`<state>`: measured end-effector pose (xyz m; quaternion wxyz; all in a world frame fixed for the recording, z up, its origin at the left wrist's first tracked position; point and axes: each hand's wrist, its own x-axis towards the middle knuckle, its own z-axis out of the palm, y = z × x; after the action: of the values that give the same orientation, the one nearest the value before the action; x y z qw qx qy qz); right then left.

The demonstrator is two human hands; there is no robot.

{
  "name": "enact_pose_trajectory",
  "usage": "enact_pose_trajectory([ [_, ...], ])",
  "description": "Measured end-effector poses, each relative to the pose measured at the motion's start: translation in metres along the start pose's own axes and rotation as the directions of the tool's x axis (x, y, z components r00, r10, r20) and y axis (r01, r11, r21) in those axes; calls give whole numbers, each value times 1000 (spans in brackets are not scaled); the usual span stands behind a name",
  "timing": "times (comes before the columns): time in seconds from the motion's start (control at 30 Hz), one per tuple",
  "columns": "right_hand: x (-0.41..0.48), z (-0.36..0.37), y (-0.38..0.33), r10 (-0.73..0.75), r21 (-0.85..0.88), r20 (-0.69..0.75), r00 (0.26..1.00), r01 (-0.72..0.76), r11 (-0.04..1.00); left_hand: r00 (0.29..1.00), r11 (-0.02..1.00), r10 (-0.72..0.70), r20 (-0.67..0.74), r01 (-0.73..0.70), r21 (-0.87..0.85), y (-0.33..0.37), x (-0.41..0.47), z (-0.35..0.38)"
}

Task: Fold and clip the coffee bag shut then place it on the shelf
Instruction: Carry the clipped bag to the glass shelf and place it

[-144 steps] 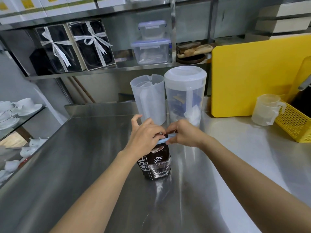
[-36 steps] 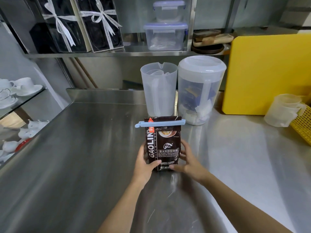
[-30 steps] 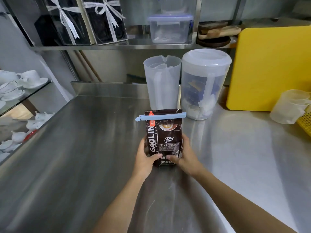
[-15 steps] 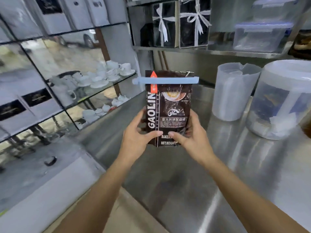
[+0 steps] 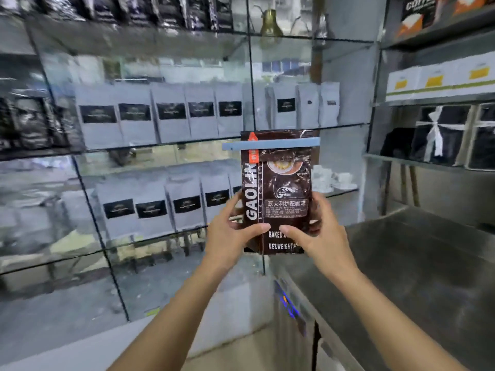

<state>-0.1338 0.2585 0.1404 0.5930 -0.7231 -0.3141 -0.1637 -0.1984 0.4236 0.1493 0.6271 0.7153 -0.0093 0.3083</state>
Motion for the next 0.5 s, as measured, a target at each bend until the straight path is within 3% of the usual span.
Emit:
enact_pose_trajectory([
  [0.3, 22, 206, -66, -72, 183, 203, 976, 35, 982, 968, 977, 41, -247, 13, 213, 21, -8, -209],
  [0.5, 42, 316, -94, -154, 269, 328, 932, 64, 961, 926, 970, 64, -372, 30, 242, 18, -2, -312],
])
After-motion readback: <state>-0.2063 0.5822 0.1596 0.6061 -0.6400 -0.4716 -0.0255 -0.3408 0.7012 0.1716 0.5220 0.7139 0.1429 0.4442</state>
